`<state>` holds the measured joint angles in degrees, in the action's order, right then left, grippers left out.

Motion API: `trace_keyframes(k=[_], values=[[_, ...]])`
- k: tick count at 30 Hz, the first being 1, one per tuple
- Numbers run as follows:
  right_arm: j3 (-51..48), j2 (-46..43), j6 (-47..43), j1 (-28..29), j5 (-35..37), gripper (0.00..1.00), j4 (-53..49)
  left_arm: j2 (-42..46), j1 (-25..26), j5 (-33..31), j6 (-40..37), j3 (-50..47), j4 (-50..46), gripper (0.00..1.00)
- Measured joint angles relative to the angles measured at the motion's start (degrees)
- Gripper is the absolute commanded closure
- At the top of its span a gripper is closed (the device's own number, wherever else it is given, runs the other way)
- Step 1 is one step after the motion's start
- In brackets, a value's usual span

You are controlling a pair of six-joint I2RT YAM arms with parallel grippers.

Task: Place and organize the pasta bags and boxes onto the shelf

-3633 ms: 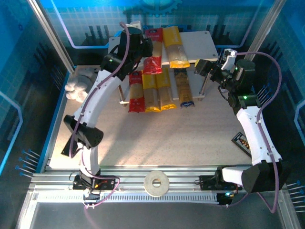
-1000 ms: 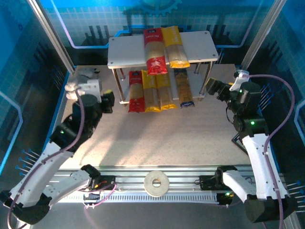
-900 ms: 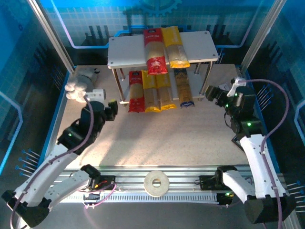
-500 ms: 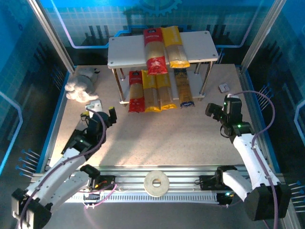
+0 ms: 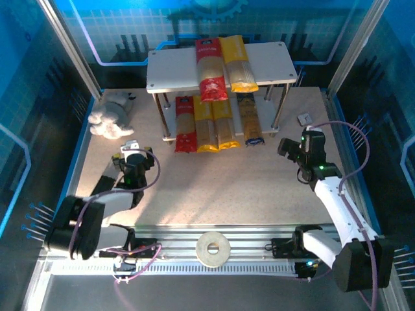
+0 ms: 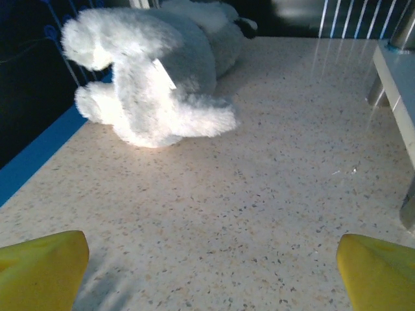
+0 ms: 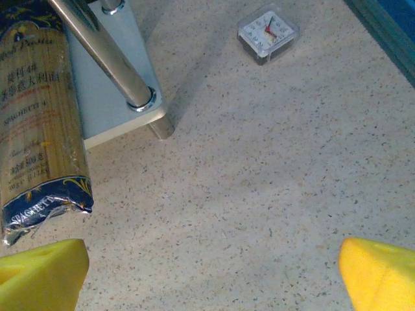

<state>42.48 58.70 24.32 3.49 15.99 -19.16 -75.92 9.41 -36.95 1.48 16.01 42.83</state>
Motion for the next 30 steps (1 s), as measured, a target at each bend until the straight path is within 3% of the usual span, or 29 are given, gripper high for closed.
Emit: trace_keyframes(k=[4, 13, 23, 30], values=[[-1.2, 1.2, 0.0, 0.5, 0.1, 0.0, 1.4, -9.0, -1.0, 5.6, -1.7, 0.9, 7.7, 0.01], [-5.0, 4.6, -2.2, 2.3, 2.1, 0.0, 9.8, -13.2, -3.4, 17.6, -3.2, 1.7, 15.1, 0.01], [-21.6, 9.6, -14.9, 3.2, 6.5, 0.0, 43.1, -13.2, -3.4, 20.2, -3.4, 1.7, 16.3, 0.01], [-23.3, 20.9, -19.7, 3.2, 7.2, 0.0, 61.9, -13.2, -3.4, 20.4, -3.4, 1.7, 16.3, 0.0]])
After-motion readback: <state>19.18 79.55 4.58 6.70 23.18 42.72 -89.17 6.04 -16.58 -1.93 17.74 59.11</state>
